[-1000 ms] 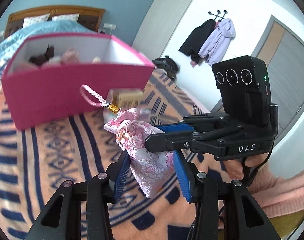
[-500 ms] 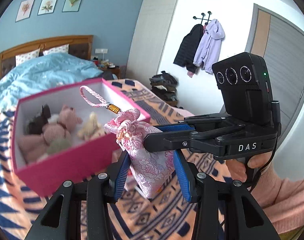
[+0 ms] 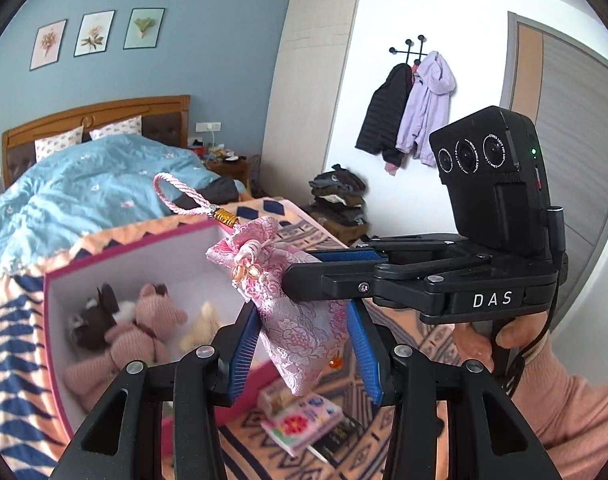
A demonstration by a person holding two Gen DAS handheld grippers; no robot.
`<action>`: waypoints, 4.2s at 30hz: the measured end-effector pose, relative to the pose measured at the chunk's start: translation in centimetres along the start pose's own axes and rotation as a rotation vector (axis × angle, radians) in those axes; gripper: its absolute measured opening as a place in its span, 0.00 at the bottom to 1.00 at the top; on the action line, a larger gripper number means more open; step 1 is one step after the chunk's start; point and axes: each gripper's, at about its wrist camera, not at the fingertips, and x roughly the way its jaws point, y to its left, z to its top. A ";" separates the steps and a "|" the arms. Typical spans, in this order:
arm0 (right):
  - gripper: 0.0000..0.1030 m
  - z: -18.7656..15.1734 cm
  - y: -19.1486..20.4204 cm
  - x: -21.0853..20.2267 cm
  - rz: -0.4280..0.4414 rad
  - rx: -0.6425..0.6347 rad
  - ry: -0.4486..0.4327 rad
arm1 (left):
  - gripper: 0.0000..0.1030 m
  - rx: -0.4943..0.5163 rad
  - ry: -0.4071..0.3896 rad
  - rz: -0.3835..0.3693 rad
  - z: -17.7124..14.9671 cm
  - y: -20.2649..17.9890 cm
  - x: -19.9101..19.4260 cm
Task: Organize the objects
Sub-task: 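Carry the pink pouch over the pink box and open the left gripper, then grasp the pink floral tissue pack off the black book with the left gripper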
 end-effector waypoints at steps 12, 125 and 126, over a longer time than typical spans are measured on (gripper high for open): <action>0.24 2.3 -3.4 2.4 -0.041 0.019 0.003 | 0.43 -0.013 0.028 0.031 2.2 2.2 3.6; 0.45 -14.6 -3.2 2.2 -0.114 0.264 0.181 | 0.43 -0.246 0.226 -0.059 -13.5 -0.7 4.3; 0.45 -14.5 -3.1 2.1 -0.116 0.262 0.179 | 0.43 -0.246 0.221 -0.062 -13.6 -0.8 4.1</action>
